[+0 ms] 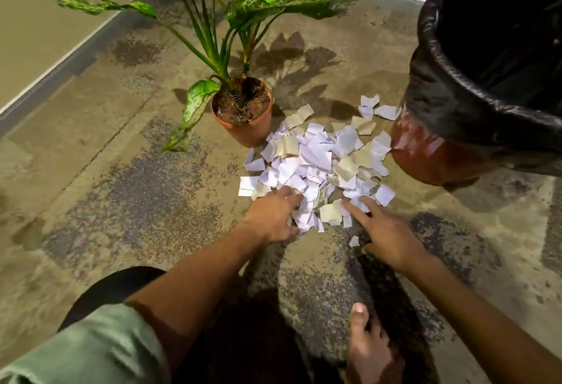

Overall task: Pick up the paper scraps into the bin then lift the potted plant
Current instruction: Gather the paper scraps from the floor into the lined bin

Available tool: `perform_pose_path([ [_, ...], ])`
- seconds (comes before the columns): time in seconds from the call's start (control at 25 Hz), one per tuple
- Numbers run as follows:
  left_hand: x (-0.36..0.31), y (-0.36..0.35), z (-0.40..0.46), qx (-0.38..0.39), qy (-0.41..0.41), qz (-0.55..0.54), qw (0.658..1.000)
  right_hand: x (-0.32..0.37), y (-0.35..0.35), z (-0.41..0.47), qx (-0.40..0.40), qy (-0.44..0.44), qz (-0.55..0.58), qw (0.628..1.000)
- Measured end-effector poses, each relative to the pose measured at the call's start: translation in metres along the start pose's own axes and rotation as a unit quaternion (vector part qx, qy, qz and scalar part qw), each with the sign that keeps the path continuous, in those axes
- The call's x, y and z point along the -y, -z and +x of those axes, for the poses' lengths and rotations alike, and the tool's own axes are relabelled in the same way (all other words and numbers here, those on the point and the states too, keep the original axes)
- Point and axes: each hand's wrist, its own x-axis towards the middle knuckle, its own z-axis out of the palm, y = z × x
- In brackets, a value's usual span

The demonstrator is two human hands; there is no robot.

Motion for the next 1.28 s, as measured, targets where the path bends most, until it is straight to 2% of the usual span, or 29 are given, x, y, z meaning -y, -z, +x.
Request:
perform_pose_path([
  [0.12, 0.004, -0.014, -0.005, 0.025, 0.036, 0.008, 0.999, 0.015, 0.001, 0.021, -0.003, 0.032, -0.01, 0.999],
  [0.32, 0.0, -0.029, -0.012, 0.025, 0.021, -0.01, 0.999, 0.039, -0.009, 0.038, -0.034, 0.13, 0.002, 0.991],
  [0.52, -0.006, -0.033, -0.011, -0.011, 0.043, -0.085, 0.995, 0.058, -0.017, 0.045, -0.095, 0.14, 0.0, 0.986],
  [0.76, -0.017, -0.03, -0.003, -0.014, 0.053, -0.051, 0.997, 0.064, -0.016, 0.048, -0.129, 0.145, -0.033, 0.98],
  [0.96, -0.017, -0.02, 0.005, -0.046, 0.1, -0.2, 0.973, 0.049, -0.003, 0.029, -0.142, 0.091, 0.022, 0.986],
  [1.04, -0.018, -0.005, 0.008, -0.105, 0.1, -0.257, 0.956, 0.038, 0.022, 0.013, -0.173, 0.037, 0.055, 0.983],
  [1.12, -0.017, 0.014, 0.011, -0.17, 0.108, -0.31, 0.929, 0.032, 0.057, -0.001, -0.241, 0.036, 0.096, 0.965],
  [1.2, -0.016, 0.028, 0.014, -0.222, 0.122, -0.363, 0.896, 0.024, 0.098, -0.016, -0.367, 0.05, 0.114, 0.922],
  [1.28, -0.021, 0.037, 0.018, -0.246, 0.131, -0.393, 0.876, 0.011, 0.139, -0.032, -0.454, 0.046, 0.114, 0.883],
])
